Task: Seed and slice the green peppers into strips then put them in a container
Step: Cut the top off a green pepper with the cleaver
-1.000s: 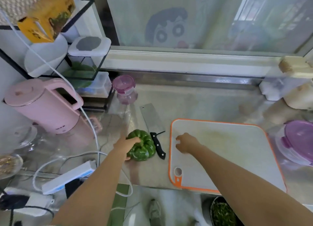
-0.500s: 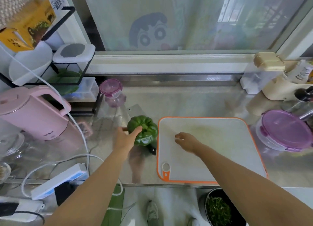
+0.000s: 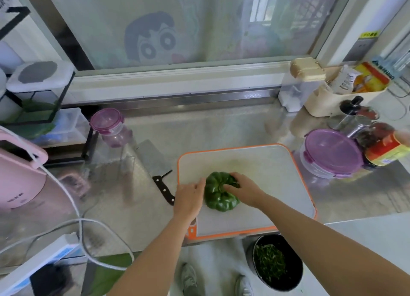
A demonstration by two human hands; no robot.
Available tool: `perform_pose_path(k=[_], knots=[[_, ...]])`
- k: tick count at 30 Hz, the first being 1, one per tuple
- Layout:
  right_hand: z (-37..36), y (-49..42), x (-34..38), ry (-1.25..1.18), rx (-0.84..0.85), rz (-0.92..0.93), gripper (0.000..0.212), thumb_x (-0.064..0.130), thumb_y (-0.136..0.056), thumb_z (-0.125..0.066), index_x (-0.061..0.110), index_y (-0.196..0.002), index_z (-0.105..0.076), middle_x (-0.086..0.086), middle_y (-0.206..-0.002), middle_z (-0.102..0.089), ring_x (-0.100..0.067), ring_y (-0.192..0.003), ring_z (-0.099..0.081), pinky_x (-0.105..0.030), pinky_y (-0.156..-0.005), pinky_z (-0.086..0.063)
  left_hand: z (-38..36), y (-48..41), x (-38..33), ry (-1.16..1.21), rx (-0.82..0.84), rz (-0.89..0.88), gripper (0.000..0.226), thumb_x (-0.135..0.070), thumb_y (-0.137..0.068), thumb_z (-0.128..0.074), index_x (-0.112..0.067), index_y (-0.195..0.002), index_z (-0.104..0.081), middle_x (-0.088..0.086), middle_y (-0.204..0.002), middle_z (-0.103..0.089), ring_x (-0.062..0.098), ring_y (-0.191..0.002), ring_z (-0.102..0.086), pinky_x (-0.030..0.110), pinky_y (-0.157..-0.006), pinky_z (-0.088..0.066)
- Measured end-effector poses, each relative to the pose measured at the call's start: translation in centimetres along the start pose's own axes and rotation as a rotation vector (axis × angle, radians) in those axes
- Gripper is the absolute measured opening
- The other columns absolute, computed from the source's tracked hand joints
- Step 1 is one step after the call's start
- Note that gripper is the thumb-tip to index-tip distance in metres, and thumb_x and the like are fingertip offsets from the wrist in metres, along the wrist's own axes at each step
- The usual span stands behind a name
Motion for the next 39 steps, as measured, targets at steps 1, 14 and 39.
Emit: perform_pose_path(k=[1,14,39], knots=[[-0.1,-0.2,0.1,0.009,-0.015,-0.011,0.051,0.041,-0.091,-0.058,0.015,-0.133,-0.047,-0.011,-0.125,-0.054,-0.026,-0.109,-0.054,-0.034,-0.091,-0.045,1.0,-0.5,0.8,-0.076,-0.098,-0.001,0.04,-0.032,-0.103,-0.036,-0.003,-0.124,-0.055,0.019,-0.116,-0.061,0.035,-0.109,-0.054,0.037,-0.091,-0.042],[0.2,-0.6,0.1,-0.053,-0.01,-0.079,0.051,0.043,-0.088,-0.059,0.017,-0.13,-0.046,-0.008,-0.121,-0.052,-0.024,-0.105,-0.054,-0.033,-0.084,-0.046,2.6,-5.5,7.9,0.151,-0.105,0.46,0.039,-0.028,-0.082,-0.065,0.002,-0.103,-0.052,0.015,-0.077,-0.071,0.034,-0.066,-0.071,0.041,-0.076,-0.059],[7.1,3.7,0.1,-1.106,-0.232,-0.112,0.012,0.007,-0.098,-0.049,0.01,-0.106,-0.04,-0.01,-0.069,-0.047,-0.01,-0.038,-0.038,-0.022,-0.041,-0.044,1.2,2.2,-5.6,0.174,-0.185,-0.171,0.018,-0.031,-0.098,-0.049,-0.019,-0.097,-0.063,0.001,-0.088,-0.064,0.023,-0.085,-0.062,0.033,-0.074,-0.045]])
Point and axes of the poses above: each hand's wrist, its own y-axis away from the middle knuckle, its own z-axis out of the back of the hand, x = y × z, the point moved 2 cm from there along -y, towards the middle knuckle
